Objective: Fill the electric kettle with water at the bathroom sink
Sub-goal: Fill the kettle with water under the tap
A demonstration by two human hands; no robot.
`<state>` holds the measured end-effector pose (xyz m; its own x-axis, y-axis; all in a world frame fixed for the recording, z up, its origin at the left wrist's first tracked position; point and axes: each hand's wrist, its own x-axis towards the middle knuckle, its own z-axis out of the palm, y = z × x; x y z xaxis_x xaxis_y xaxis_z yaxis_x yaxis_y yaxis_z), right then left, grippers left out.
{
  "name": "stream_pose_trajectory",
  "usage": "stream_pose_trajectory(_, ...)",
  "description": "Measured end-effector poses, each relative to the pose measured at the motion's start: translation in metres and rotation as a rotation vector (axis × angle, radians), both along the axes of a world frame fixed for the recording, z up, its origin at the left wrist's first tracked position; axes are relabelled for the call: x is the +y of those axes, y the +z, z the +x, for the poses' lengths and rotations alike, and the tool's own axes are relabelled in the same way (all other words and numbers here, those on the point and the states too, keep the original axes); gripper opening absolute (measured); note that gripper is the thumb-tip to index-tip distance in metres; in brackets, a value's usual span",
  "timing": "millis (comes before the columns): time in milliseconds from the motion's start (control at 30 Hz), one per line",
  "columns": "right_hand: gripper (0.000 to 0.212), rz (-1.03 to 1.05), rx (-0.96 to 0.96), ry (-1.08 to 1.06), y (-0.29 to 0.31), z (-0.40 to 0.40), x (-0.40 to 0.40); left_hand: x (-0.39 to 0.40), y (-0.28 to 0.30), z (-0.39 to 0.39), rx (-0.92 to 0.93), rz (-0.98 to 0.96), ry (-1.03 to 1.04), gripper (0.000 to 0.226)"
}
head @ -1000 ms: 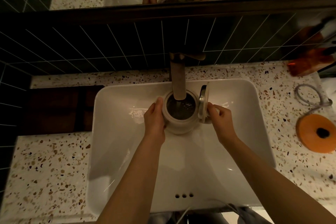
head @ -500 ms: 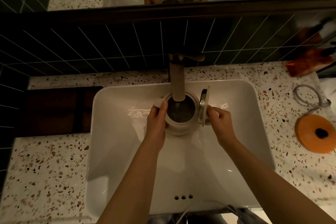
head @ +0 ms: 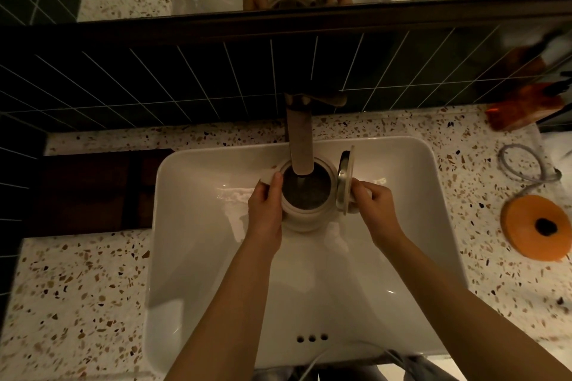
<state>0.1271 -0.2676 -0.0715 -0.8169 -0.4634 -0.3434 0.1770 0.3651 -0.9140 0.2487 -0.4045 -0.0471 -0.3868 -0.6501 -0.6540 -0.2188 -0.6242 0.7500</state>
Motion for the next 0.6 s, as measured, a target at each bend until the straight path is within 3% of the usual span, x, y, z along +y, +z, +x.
stream_pose_trajectory(300,0.042,0.022,0.041,0.086,-0.0007,-0.0083,0.0038,-0.0003,-0.0005,-0.0035,-0.026,0.012,0.079,0.013)
stream_pose_trajectory(600,0.046,-0.011,0.022,0.185,0.0047,-0.0101,0.0098,-0.0007,-0.0009,-0.0034,-0.053,-0.01,0.059,0.019)
